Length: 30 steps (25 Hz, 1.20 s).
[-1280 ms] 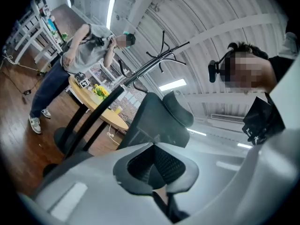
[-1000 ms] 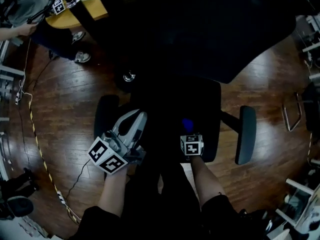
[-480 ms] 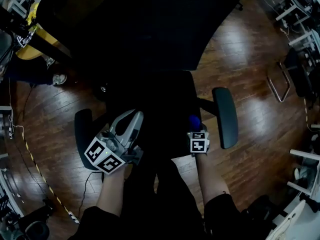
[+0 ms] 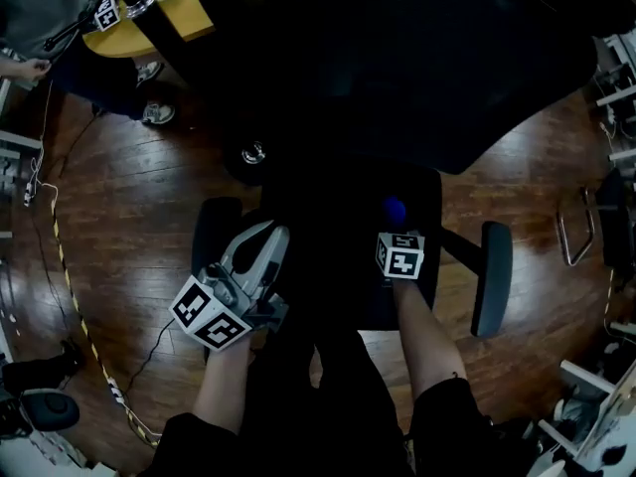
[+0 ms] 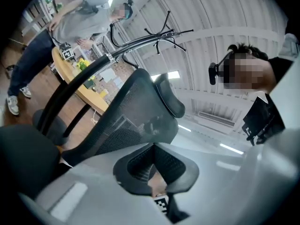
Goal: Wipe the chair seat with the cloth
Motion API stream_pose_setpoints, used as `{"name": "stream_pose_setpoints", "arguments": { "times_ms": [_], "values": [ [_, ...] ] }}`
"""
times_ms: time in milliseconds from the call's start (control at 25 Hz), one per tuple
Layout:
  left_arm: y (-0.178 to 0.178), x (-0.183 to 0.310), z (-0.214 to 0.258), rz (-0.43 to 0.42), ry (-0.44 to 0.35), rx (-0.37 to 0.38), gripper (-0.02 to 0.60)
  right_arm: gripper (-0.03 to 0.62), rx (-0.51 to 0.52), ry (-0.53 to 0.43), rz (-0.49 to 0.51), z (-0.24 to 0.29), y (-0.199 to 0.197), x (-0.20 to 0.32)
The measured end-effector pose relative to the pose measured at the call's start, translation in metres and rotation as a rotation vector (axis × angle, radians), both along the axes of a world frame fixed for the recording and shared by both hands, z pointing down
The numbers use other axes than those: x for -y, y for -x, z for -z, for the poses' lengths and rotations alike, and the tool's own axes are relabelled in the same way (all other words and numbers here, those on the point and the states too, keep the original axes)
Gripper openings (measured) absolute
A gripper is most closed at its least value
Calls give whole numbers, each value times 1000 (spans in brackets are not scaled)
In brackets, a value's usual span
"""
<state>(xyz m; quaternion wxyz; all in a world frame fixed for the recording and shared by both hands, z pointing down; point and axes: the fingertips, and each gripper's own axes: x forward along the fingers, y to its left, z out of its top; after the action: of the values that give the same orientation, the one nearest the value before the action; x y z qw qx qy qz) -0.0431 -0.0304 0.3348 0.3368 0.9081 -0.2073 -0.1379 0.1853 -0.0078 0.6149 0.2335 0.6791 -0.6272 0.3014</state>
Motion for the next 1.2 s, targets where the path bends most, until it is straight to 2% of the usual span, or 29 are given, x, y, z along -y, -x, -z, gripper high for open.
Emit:
{"name": "stream_pose_setpoints", "arguments": {
  "times_ms": [280,480,680,800,880,1080,1200],
  "values": [
    [48,28,0,120,15,-17,-8,34,46,-14,210,-11,104,108],
    [73,41,0,195,18,-30,-8,34,95,-29,343,-24,182,161],
    [76,41,-6,217,57,-60,-8,34,101,-15,406,-40,213,180],
    [72,42,-7,196,59,-48,-8,34,79,-17,417,-40,207,179],
    [65,42,-6,179,61,-41,-8,34,63,3,383,-42,186,173],
    [47,29,-13,110,55,-22,-8,34,-12,58,247,-59,90,134],
    [36,28,-20,92,80,-44,-8,34,-47,82,140,-58,23,107]
  ]
}}
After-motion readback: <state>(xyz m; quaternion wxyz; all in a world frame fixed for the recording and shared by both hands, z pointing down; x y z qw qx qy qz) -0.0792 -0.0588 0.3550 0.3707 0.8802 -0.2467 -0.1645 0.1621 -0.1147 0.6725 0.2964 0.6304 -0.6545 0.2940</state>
